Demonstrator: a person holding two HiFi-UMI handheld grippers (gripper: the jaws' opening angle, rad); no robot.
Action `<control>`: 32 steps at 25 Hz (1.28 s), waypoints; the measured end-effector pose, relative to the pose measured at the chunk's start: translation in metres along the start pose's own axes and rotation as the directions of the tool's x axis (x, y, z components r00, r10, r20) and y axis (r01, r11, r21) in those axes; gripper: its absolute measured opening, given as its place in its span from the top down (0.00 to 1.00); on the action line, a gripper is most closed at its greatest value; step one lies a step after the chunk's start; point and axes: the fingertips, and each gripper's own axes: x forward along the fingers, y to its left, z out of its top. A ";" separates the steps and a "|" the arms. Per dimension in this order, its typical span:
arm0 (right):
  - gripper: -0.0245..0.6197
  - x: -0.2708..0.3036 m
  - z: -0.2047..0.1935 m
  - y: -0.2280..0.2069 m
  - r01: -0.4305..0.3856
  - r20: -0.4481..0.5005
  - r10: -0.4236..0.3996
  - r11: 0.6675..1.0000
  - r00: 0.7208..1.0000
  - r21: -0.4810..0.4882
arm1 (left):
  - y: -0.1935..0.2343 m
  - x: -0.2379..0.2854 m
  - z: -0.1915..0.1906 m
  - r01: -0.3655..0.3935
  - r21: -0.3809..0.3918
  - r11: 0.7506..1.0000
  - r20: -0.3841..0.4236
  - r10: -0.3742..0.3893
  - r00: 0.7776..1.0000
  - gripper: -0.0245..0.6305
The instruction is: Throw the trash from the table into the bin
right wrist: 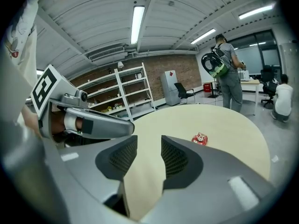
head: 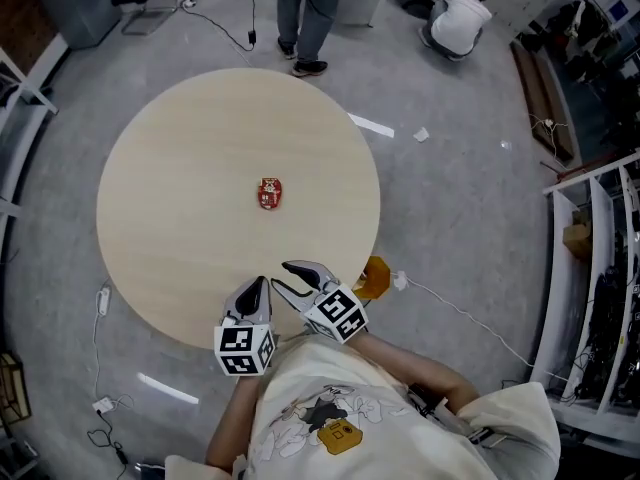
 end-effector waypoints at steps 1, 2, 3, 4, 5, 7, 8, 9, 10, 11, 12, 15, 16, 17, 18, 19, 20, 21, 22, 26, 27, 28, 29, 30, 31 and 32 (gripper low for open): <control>0.69 0.000 0.001 -0.006 -0.007 -0.004 0.007 1.000 1.000 0.001 | -0.003 0.004 0.003 -0.006 -0.007 1.000 0.000 0.006 1.000 0.96; 0.66 0.001 0.002 -0.014 -0.012 -0.007 0.012 1.000 1.000 -0.001 | -0.006 0.010 0.007 -0.013 -0.011 1.000 0.001 0.013 1.000 0.96; 0.64 0.003 0.003 -0.024 -0.015 -0.010 0.015 1.000 1.000 -0.006 | -0.008 0.016 0.011 -0.021 -0.012 1.000 0.003 0.021 1.000 0.96; 0.60 0.004 0.005 -0.035 -0.017 -0.013 0.017 1.000 1.000 -0.012 | -0.009 0.022 0.014 -0.030 -0.013 0.999 0.004 0.030 1.000 0.96; 0.58 0.006 0.006 -0.047 -0.019 -0.017 0.018 1.000 1.000 -0.017 | -0.010 0.029 0.017 -0.041 -0.015 0.999 0.003 0.041 0.999 0.96; 0.56 0.009 0.004 -0.068 -0.033 -0.030 0.032 0.999 0.999 -0.022 | -0.010 0.037 0.018 -0.076 -0.027 0.997 -0.009 0.076 0.997 0.96; 0.54 0.011 0.001 -0.076 -0.047 -0.041 0.046 0.999 0.998 -0.026 | -0.009 0.039 0.016 -0.101 -0.037 0.994 -0.018 0.100 0.995 0.96; 0.52 0.013 -0.002 -0.084 -0.064 -0.055 0.063 0.997 0.997 -0.033 | -0.008 0.040 0.014 -0.127 -0.047 0.991 -0.028 0.125 0.992 0.96; 0.49 0.017 -0.004 -0.092 -0.080 -0.069 0.077 0.996 0.995 -0.048 | -0.006 0.042 0.013 -0.151 -0.057 0.987 -0.036 0.149 0.988 0.96; 0.47 0.021 -0.005 -0.102 -0.093 -0.083 0.087 0.993 0.993 -0.071 | -0.005 0.045 0.014 -0.172 -0.065 0.983 -0.042 0.169 0.985 0.96; 0.44 0.026 -0.004 -0.112 -0.105 -0.100 0.095 0.989 0.991 -0.103 | -0.003 0.050 0.017 -0.188 -0.073 0.979 -0.045 0.185 0.982 0.96; 0.34 0.049 -0.004 -0.140 -0.155 -0.163 0.120 0.962 0.979 -0.226 | 0.002 0.060 0.028 -0.232 -0.094 0.968 -0.051 0.229 0.972 0.96; 0.30 0.057 -0.006 -0.146 -0.177 -0.186 0.130 0.947 0.974 -0.269 | 0.003 0.060 0.031 -0.249 -0.101 0.963 -0.054 0.245 0.968 0.96; 0.28 0.065 -0.008 -0.151 -0.199 -0.209 0.137 0.929 0.968 -0.313 | 0.004 0.059 0.033 -0.267 -0.108 0.958 -0.059 0.262 0.963 0.96; 0.26 0.072 -0.011 -0.157 -0.217 -0.232 0.139 0.908 0.963 -0.357 | 0.005 0.058 0.033 -0.286 -0.115 0.951 -0.066 0.280 0.958 0.96; 0.23 0.080 -0.014 -0.164 -0.235 -0.256 0.138 0.886 0.957 -0.399 | 0.006 0.057 0.033 -0.305 -0.123 0.944 -0.073 0.298 0.952 0.96; 0.22 0.090 -0.017 -0.172 -0.253 -0.281 0.137 0.864 0.950 -0.436 | 0.007 0.058 0.032 -0.324 -0.133 0.937 -0.081 0.315 0.946 0.96; 0.21 0.101 -0.021 -0.181 -0.272 -0.307 0.136 0.843 0.942 -0.464 | 0.010 0.060 0.032 -0.342 -0.145 0.929 -0.090 0.332 0.939 0.96; 0.20 0.113 -0.023 -0.191 -0.291 -0.330 0.137 0.828 0.934 -0.479 | 0.014 0.063 0.031 -0.360 -0.159 0.919 -0.099 0.348 0.932 0.96; 0.20 0.155 -0.034 -0.215 -0.341 -0.399 0.150 0.816 0.905 -0.467 | 0.019 0.057 0.021 -0.427 -0.212 0.879 -0.132 0.407 0.904 0.96; 0.20 0.163 -0.038 -0.219 -0.349 -0.416 0.146 0.812 0.898 -0.468 | 0.019 0.053 0.017 -0.441 -0.220 0.870 -0.140 0.420 0.897 0.96; 0.19 0.170 -0.042 -0.223 -0.357 -0.435 0.139 0.807 0.890 -0.471 | 0.018 0.049 0.014 -0.456 -0.228 0.861 -0.147 0.432 0.890 0.96; 0.19 0.178 -0.045 -0.227 -0.365 -0.454 0.132 0.800 0.881 -0.476 | 0.019 0.045 0.012 -0.470 -0.237 0.850 -0.155 0.445 0.882 0.96; 0.18 0.186 -0.048 -0.230 -0.375 -0.474 0.124 0.793 0.872 -0.481 | 0.020 0.041 0.009 -0.485 -0.247 0.839 -0.162 0.458 0.874 0.96; 0.17 0.193 -0.051 -0.231 -0.383 -0.492 0.117 0.785 0.863 -0.486 | 0.023 0.037 0.007 -0.498 -0.257 0.828 -0.168 0.469 0.867 0.96; 0.17 0.199 -0.054 -0.232 -0.390 -0.507 0.109 0.780 0.855 -0.490 | 0.026 0.032 0.005 -0.509 -0.266 0.819 -0.172 0.480 0.860 0.96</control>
